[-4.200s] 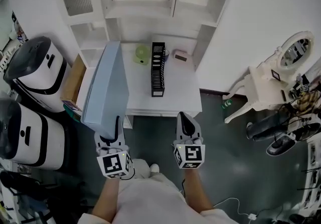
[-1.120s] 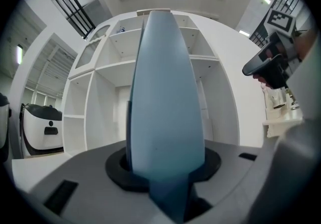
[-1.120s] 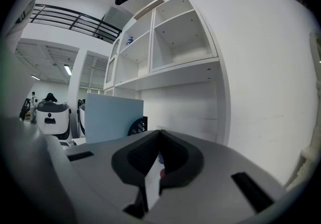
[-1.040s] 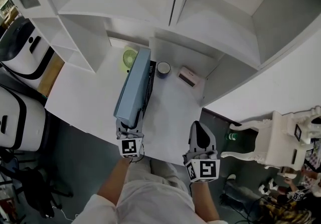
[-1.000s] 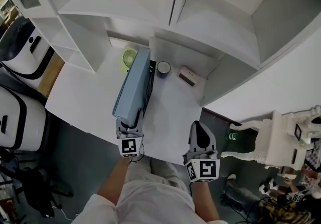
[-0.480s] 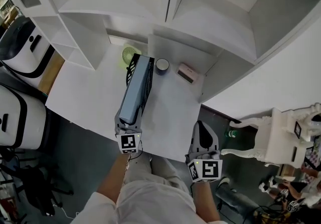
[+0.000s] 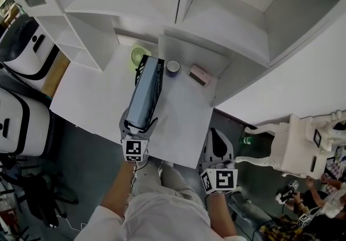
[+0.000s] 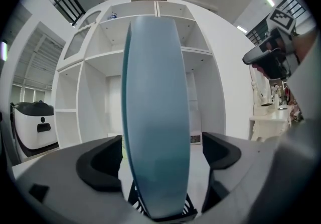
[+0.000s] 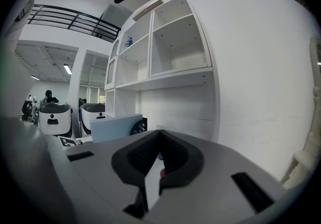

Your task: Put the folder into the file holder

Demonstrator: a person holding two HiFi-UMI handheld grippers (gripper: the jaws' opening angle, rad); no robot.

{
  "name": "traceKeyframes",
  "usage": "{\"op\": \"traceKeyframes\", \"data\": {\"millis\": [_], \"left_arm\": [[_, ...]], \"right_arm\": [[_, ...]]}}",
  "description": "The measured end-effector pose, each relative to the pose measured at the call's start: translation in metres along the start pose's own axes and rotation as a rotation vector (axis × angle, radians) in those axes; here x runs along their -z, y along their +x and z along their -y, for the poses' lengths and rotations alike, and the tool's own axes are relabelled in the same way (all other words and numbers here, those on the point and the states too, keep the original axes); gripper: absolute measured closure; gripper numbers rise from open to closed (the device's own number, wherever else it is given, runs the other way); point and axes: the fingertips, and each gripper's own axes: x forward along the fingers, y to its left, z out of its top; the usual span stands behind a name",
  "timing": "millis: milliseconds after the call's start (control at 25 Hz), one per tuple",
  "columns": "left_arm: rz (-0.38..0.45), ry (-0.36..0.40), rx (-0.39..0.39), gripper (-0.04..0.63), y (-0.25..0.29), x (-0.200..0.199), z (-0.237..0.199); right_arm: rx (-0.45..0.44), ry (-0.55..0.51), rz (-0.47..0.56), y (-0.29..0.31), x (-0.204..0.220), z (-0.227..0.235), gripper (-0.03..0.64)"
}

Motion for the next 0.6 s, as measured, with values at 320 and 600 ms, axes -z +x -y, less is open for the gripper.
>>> {"op": "traceKeyframes", "data": {"millis": [320,600], "left_arm": [[0.007,-0.003,0.010,0.087,-0.025,-0.054,-0.003],[0.031,0.031,-0.016,0.227,-0.068,-0.110,0.004]], "right_arm": [[-0.023,0.005,0.014,-0.008,-0.036,-0.005,0.626],[-0.052,0.013,0.068,-0.019,-0.072,-0.006,0.626]]}}
